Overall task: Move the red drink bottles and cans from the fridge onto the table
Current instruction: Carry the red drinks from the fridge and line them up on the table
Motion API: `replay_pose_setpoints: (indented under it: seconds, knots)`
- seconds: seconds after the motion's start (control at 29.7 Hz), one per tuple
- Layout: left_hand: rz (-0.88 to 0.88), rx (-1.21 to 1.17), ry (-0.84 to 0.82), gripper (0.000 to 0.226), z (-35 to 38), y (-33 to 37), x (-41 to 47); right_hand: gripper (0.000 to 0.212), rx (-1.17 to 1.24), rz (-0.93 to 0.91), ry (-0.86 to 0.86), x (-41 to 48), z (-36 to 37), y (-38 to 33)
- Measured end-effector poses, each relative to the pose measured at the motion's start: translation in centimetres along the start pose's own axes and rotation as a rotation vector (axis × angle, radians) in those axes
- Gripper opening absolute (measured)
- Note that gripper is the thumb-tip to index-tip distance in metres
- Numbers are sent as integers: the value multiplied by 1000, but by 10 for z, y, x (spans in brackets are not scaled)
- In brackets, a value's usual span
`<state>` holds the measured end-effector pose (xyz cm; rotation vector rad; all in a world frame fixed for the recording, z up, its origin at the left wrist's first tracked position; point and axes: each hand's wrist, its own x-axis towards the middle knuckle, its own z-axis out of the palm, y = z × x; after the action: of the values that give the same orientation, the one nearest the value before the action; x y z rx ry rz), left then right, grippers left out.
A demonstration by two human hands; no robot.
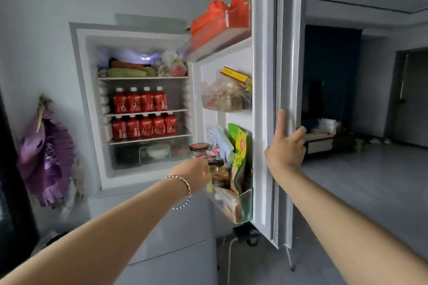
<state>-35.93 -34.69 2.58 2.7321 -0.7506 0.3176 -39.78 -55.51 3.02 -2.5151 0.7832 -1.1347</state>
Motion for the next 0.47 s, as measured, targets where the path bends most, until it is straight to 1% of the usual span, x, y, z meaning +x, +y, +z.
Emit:
replay_pose_setpoints:
  seconds: [0.17, 0.27, 0.34, 0.37, 0.4, 0.44, 0.47]
  knots:
    - [-10, -6, 37, 20, 0, 14, 24, 94, 83, 13, -30, 31, -5, 36]
    - [-21, -18, 19, 21, 5, 13, 35, 96, 72, 42, -76, 38, -7, 42]
    - [-26, -26, 6, 21, 7, 7, 42, 97, 25, 5, -70, 32, -10, 39]
    - [-30, -23, 0, 21, 7, 3, 45, 93, -12, -72, -8, 27, -10, 35]
    - [-42, -16, -7, 21, 7, -2, 48, 86, -29, -197, 78, 21, -9, 29]
    - [-56, -7, -9, 21, 6, -7, 51, 77, -16, -352, 160, 16, -8, 19]
    - [-69, 2, -6, 21, 4, -14, 55, 66, 8, -503, 184, 10, -8, 5]
